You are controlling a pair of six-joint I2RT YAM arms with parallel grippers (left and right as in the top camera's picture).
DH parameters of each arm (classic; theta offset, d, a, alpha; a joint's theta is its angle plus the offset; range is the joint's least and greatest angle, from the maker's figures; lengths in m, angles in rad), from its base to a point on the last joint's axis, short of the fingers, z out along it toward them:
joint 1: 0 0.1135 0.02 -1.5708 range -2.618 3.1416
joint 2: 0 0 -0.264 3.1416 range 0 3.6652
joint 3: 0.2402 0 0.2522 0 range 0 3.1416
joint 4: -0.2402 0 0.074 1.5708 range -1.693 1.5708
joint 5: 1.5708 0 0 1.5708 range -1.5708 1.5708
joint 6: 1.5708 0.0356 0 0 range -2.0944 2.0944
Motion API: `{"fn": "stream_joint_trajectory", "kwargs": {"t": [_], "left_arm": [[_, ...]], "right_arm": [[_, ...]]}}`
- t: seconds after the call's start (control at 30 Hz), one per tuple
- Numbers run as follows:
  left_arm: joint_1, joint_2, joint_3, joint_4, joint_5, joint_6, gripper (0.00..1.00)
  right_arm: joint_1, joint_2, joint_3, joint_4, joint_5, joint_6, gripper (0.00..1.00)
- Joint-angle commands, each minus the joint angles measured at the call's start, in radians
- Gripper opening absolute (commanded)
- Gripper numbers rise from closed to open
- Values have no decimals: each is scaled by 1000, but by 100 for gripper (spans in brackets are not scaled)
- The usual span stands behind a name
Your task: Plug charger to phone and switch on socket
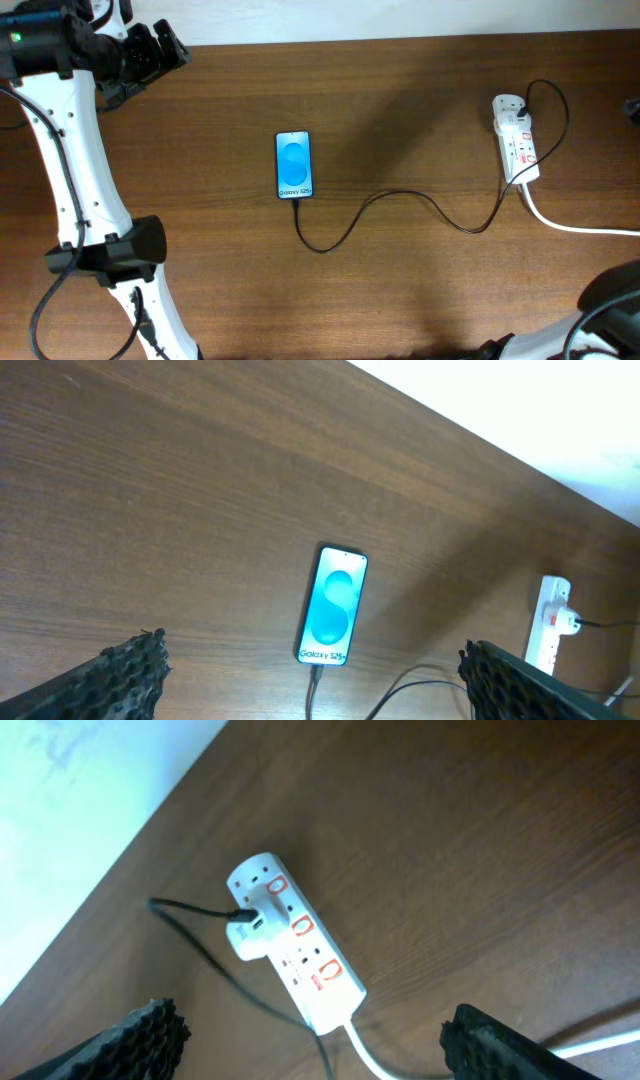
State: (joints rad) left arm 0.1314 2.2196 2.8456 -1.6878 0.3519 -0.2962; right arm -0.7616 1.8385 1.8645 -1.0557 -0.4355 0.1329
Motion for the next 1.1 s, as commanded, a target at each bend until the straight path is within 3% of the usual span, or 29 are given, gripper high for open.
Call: {"fn": "stream_joint_trajectory", "kwargs": {"t": [0.0,0.37,0.6,1.07], "left_arm": [[3,-8,9,0,8,-6,99],[3,-8,9,0,8,-6,99],[3,-8,9,0,8,-6,99],[2,-8,9,0,8,-6,99]], "right_arm": [[3,49,11,71,-6,2,88],[117,327,7,180,57,-32,89],[220,381,-29,180,220,-51,88],[251,459,-32,200,220,-1,88]]}}
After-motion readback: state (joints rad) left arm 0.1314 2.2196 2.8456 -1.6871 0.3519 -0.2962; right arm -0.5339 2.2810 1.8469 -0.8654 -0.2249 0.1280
